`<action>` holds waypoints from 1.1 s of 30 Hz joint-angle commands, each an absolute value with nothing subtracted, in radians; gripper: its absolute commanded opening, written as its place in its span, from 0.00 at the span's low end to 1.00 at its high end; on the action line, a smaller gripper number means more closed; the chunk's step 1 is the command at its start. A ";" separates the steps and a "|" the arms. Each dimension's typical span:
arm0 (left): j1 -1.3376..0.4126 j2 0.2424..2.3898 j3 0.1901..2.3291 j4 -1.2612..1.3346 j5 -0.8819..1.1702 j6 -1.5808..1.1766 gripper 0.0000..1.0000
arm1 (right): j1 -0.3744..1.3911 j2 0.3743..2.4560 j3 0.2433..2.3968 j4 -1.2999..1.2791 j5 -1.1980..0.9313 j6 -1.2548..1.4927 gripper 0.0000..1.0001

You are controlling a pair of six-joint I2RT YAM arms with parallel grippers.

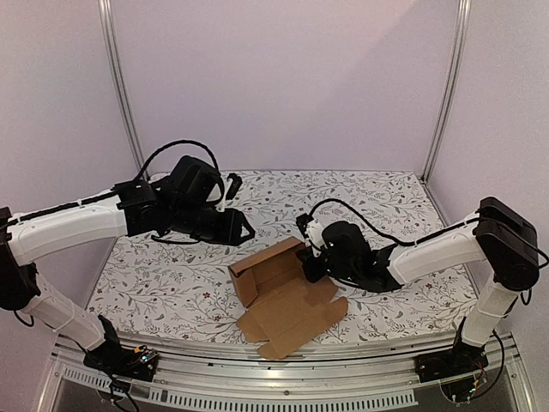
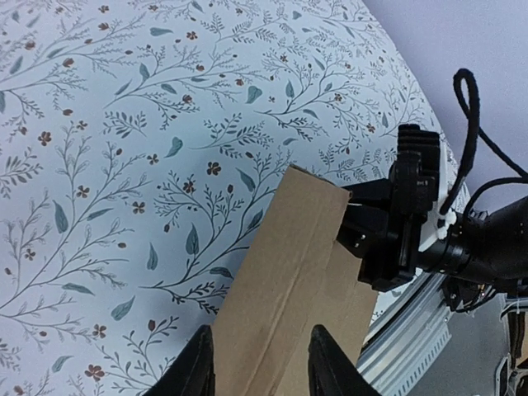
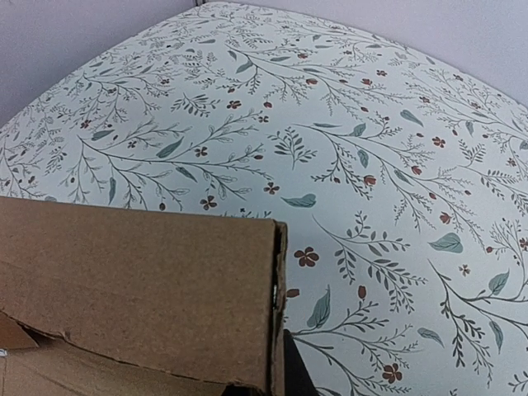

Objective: Fold the paper box

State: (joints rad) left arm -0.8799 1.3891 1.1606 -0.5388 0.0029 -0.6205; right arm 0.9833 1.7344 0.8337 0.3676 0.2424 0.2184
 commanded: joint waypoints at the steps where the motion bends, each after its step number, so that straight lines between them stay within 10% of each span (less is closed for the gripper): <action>1: -0.859 1.478 1.237 -0.439 0.099 -0.580 0.37 | 0.975 1.760 0.764 0.687 0.146 0.147 0.00; 15: -0.844 1.711 1.298 -0.263 0.251 -0.588 0.08 | 0.961 1.900 0.708 0.918 0.072 0.056 0.00; 33: -0.823 1.820 1.250 -0.153 0.309 -0.709 0.00 | 0.951 2.021 0.696 1.065 0.042 0.014 0.00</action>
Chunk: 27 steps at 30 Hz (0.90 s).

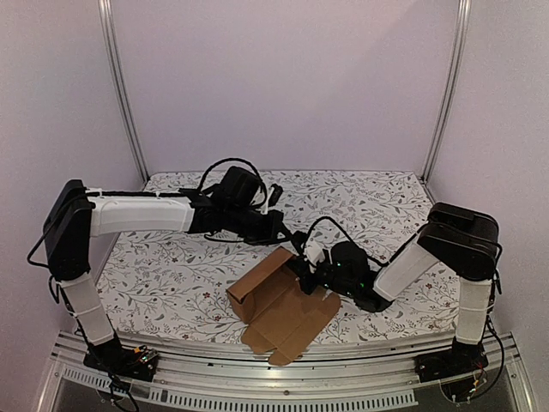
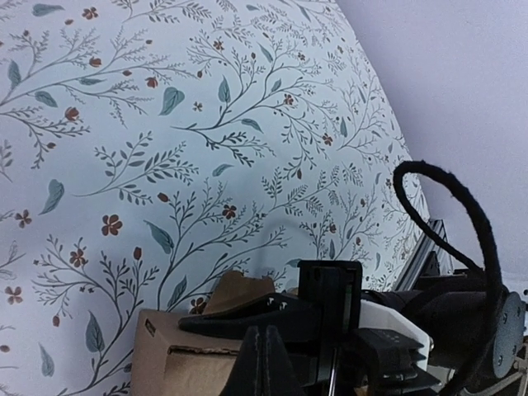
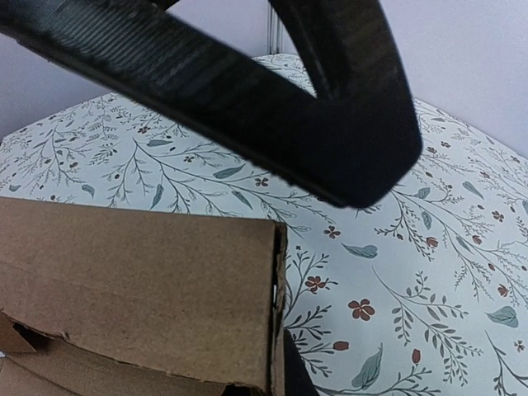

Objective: Fold the paper box

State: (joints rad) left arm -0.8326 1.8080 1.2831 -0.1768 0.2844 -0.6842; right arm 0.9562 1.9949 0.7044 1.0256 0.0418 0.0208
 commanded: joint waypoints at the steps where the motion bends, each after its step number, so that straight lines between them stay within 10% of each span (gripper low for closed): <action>1: -0.824 1.819 1.241 -0.151 0.315 -0.718 0.00 | 0.952 2.025 0.698 1.066 0.047 0.016 0.00; 27: -0.873 1.859 1.112 -0.068 0.331 -0.782 0.00 | 0.952 2.092 0.694 1.089 0.070 0.054 0.16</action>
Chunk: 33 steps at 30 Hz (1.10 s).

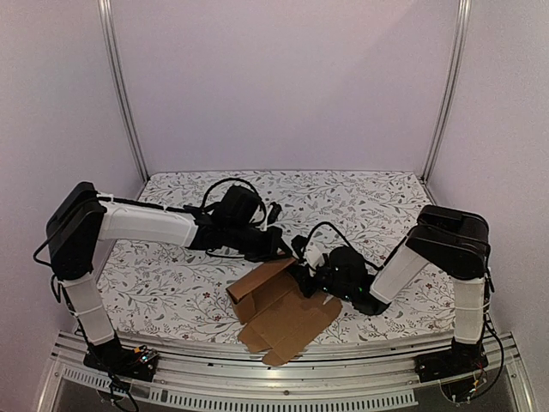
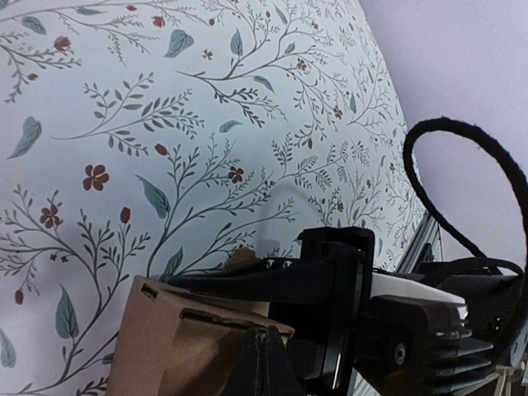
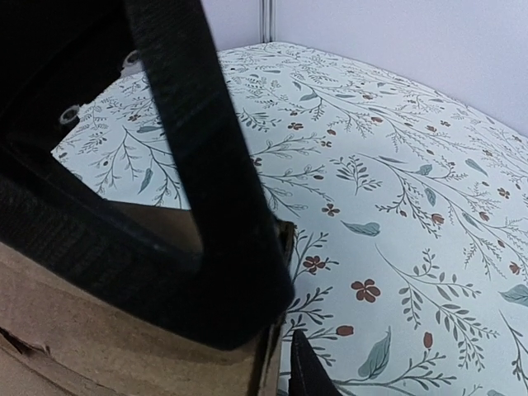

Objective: Fold the paper box

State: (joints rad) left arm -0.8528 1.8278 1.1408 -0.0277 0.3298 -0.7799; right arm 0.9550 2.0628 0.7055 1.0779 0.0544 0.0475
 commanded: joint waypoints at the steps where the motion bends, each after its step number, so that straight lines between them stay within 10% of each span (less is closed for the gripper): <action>1: -0.874 1.858 1.111 -0.070 0.329 -0.783 0.00 | 0.952 2.096 0.692 1.096 0.073 0.056 0.16; 23: -0.879 1.824 1.113 -0.102 0.294 -0.798 0.01 | 0.953 2.111 0.667 1.154 0.079 0.063 0.00; 33: -0.849 1.711 1.195 -0.215 0.240 -0.748 0.25 | 0.952 2.034 0.670 1.035 0.132 0.024 0.00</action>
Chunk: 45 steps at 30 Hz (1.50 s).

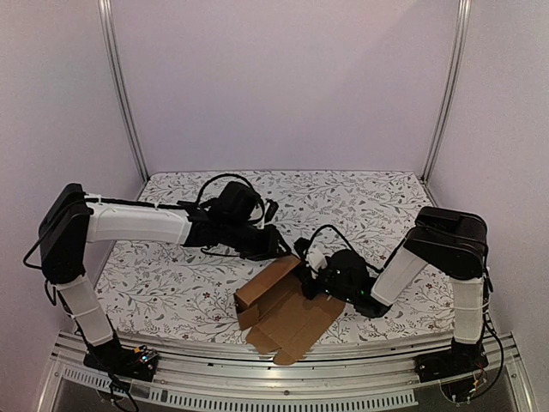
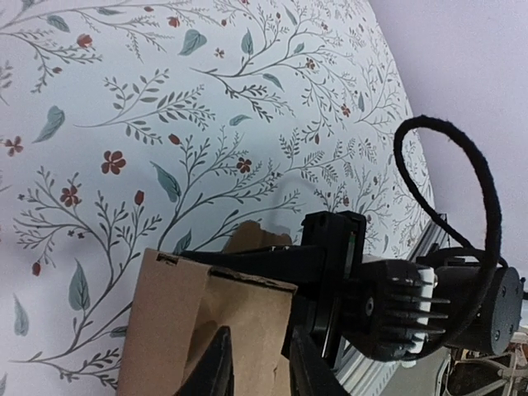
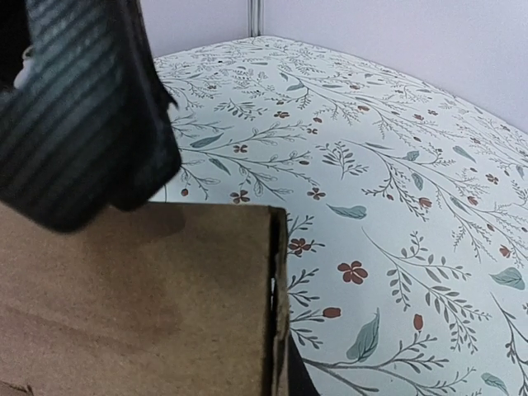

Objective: Fold the paper box

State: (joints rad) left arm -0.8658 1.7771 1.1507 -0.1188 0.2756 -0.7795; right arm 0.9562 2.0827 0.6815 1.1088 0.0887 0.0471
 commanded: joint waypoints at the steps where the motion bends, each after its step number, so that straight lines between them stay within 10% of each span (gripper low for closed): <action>1: -0.846 1.696 1.198 -0.231 0.235 -0.741 0.25 | 0.953 2.024 0.670 1.023 0.140 0.023 0.00; 19: -0.805 1.370 1.027 -0.528 -0.088 -0.722 0.20 | 0.952 1.648 0.820 0.198 0.284 0.219 0.00; 45: -0.808 1.377 0.899 -0.322 0.227 -0.748 0.34 | 0.952 1.593 1.128 -0.552 0.390 0.605 0.00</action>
State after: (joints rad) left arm -0.8169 1.3457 0.8833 -0.3904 0.1390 -0.7624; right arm 0.9550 1.5806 1.0927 -0.4953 0.3721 0.5461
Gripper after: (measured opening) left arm 0.339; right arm 0.027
